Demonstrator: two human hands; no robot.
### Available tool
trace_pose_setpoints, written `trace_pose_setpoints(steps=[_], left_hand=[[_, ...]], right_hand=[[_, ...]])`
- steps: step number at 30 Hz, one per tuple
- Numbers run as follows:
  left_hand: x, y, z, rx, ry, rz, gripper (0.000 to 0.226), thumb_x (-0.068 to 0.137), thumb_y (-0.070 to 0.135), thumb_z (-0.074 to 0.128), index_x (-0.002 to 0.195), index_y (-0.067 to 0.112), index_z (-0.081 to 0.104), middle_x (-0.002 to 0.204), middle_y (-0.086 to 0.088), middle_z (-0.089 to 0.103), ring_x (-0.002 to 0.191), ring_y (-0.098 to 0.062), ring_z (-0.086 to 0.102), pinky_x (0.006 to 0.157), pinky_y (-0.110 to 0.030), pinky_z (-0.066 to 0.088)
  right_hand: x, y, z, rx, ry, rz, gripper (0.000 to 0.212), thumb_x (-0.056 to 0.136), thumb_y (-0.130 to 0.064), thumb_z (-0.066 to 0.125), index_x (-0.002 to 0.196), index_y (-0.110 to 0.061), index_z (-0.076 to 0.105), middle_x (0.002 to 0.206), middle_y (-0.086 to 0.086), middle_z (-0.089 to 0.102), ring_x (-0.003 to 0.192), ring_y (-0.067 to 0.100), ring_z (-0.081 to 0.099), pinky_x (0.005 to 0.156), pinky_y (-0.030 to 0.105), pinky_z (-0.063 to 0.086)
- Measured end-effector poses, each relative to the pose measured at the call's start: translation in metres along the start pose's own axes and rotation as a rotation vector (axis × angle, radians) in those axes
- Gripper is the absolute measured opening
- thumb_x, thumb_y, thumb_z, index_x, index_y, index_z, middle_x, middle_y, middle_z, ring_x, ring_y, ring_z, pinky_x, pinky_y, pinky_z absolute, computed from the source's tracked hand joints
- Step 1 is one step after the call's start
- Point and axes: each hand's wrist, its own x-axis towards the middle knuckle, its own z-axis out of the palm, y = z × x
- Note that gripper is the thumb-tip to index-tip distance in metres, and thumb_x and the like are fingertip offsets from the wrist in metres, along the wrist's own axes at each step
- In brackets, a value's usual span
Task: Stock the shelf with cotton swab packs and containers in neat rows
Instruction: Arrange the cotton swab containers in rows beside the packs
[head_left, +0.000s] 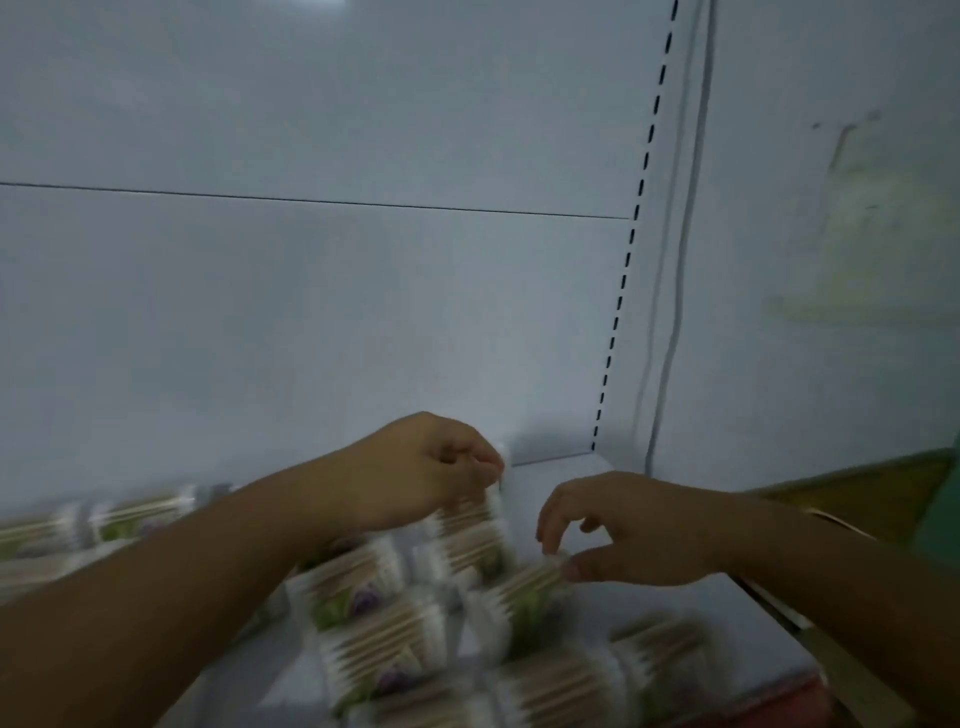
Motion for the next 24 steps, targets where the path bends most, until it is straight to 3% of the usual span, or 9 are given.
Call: trace_pose_setpoints(steps=[3,6,8,10,12,15,19,21,24], left_hand=[[-0.010,0.005,0.017,-0.023,0.023,-0.050,0.018,0.092,0.030,0.060,0.096,0.018,0.073,0.083,0.001,0.071,0.070,-0.004,0.063,0.062,-0.015,0.049],[-0.020,0.005,0.035,0.116,0.047,-0.085,0.014,0.091,0.034,0.061,0.095,0.025,0.071,0.086,0.011,0.070,0.076,-0.001,0.064,0.069,-0.014,0.050],[-0.025,0.009,0.041,0.100,0.141,-0.116,0.012,0.088,0.040,0.064,0.095,0.032,0.070,0.089,0.015,0.069,0.080,0.002,0.064,0.072,-0.012,0.050],[-0.027,0.015,0.043,0.000,0.253,-0.172,0.032,0.072,0.061,0.067,0.100,0.047,0.063,0.099,0.022,0.066,0.091,0.007,0.062,0.081,-0.013,0.050],[-0.025,0.025,0.043,-0.011,0.205,-0.230,0.051,0.055,0.073,0.068,0.102,0.060,0.052,0.106,0.033,0.061,0.098,0.014,0.058,0.083,-0.010,0.049],[-0.024,0.034,0.044,-0.013,0.179,-0.246,0.045,0.066,0.040,0.083,0.106,0.043,0.062,0.099,0.021,0.070,0.087,0.003,0.067,0.077,-0.019,0.056],[-0.041,0.032,0.038,-0.190,0.606,-0.228,0.038,0.058,0.032,0.082,0.095,0.031,0.073,0.090,0.008,0.075,0.081,-0.009,0.071,0.065,-0.019,0.054],[-0.050,0.026,0.037,-0.515,0.737,-0.214,0.043,0.056,0.027,0.080,0.098,0.022,0.073,0.093,-0.004,0.075,0.085,-0.018,0.073,0.063,-0.021,0.055],[-0.055,0.022,0.042,-1.024,0.762,-0.198,0.044,0.054,0.011,0.081,0.096,0.003,0.074,0.103,-0.020,0.072,0.094,-0.033,0.071,0.064,-0.031,0.058]], right_hand=[[0.008,0.017,0.004,0.086,0.009,-0.095,0.019,0.092,-0.041,0.057,0.110,-0.034,0.061,0.113,-0.018,0.061,0.100,-0.008,0.055,0.089,0.015,0.047],[0.013,0.028,0.012,0.239,0.108,-0.196,0.008,0.093,-0.034,0.058,0.101,-0.034,0.061,0.100,-0.017,0.065,0.092,-0.002,0.061,0.087,0.025,0.051],[0.013,0.033,0.014,0.321,0.173,-0.235,0.007,0.092,-0.032,0.059,0.096,-0.037,0.059,0.096,-0.016,0.065,0.090,0.000,0.061,0.084,0.023,0.051],[0.015,0.032,0.008,0.392,0.270,-0.282,0.010,0.092,-0.029,0.061,0.094,-0.038,0.058,0.092,-0.015,0.064,0.089,0.001,0.061,0.079,0.015,0.048],[0.021,0.022,-0.002,0.473,0.432,-0.354,0.008,0.089,-0.027,0.064,0.089,-0.034,0.059,0.087,-0.014,0.064,0.082,0.004,0.063,0.072,0.015,0.049],[0.030,0.002,-0.011,0.715,0.611,-0.418,0.014,0.081,-0.040,0.068,0.082,-0.029,0.059,0.081,-0.007,0.065,0.065,0.006,0.064,0.055,0.016,0.048],[0.043,0.003,0.006,0.913,0.762,-0.373,0.031,0.079,-0.057,0.055,0.091,-0.029,0.061,0.091,-0.014,0.065,0.087,0.008,0.063,0.068,0.023,0.055],[0.050,0.013,0.021,0.859,0.645,-0.303,0.025,0.081,-0.050,0.060,0.098,-0.032,0.063,0.096,-0.016,0.064,0.094,0.006,0.061,0.076,0.020,0.052],[0.063,0.021,0.042,0.455,0.293,-0.349,0.031,0.076,-0.040,0.076,0.106,-0.035,0.065,0.111,-0.021,0.056,0.101,-0.005,0.054,0.082,0.009,0.043]])
